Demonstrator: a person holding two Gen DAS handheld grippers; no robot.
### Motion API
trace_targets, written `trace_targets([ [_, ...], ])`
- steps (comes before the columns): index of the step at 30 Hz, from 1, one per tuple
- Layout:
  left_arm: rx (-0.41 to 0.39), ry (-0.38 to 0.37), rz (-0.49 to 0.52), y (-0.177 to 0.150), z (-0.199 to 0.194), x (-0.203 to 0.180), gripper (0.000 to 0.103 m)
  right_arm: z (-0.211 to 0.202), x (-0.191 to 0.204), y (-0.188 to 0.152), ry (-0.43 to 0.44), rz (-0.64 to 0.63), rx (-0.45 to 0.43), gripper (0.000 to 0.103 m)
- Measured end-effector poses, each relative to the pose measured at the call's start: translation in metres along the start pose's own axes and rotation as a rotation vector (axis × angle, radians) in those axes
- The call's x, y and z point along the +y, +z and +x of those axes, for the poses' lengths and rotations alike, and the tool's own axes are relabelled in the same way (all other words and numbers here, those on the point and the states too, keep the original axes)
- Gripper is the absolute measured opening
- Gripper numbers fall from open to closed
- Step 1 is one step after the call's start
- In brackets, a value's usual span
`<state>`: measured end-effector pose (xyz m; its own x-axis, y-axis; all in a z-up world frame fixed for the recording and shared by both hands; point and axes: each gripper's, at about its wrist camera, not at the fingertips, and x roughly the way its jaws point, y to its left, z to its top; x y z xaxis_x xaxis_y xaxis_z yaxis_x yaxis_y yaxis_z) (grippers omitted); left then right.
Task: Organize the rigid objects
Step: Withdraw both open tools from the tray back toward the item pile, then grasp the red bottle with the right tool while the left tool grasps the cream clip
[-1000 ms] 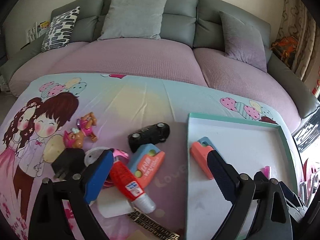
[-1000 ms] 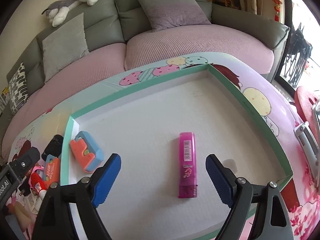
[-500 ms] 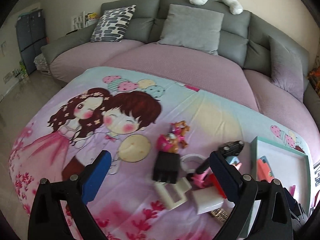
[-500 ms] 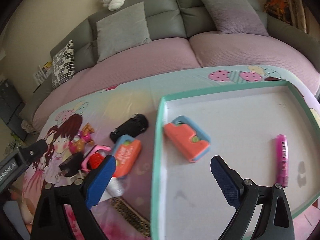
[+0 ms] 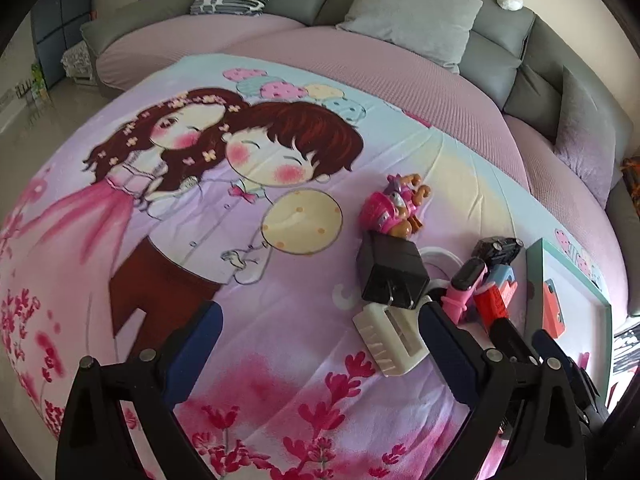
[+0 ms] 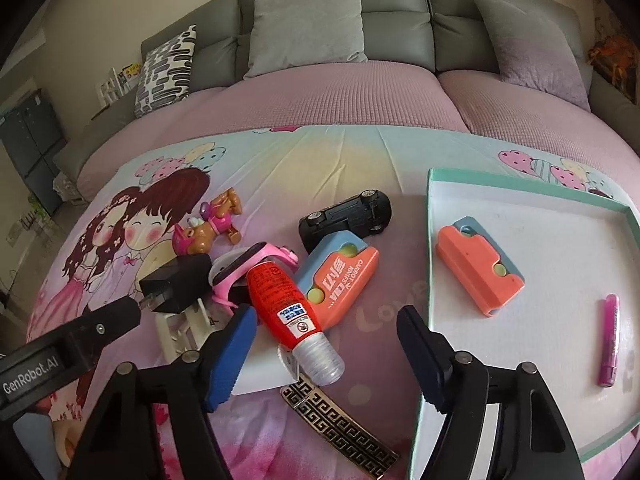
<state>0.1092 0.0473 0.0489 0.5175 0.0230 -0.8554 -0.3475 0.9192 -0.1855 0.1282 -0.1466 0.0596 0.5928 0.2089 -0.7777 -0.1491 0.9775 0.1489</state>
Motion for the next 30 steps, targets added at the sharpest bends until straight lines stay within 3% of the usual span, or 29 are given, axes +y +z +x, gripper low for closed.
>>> trace_targets([
  [10,0.076,-0.044,-0.011,-0.007,0.023,0.001,0.098,0.005,0.011,-0.004,0.03,-0.054,0.005,0.038],
  [15,0.082,-0.011,0.011,-0.009,0.029,-0.002,0.097,0.003,0.008,-0.005,0.061,-0.037,0.004,0.032],
  [23,0.081,-0.043,0.065,-0.011,0.031,-0.017,0.069,0.0,0.001,-0.006,0.091,-0.006,0.005,0.032],
  [30,0.075,-0.084,0.046,-0.009,0.031,-0.016,0.037,-0.002,-0.001,-0.008,0.105,0.003,0.005,0.032],
])
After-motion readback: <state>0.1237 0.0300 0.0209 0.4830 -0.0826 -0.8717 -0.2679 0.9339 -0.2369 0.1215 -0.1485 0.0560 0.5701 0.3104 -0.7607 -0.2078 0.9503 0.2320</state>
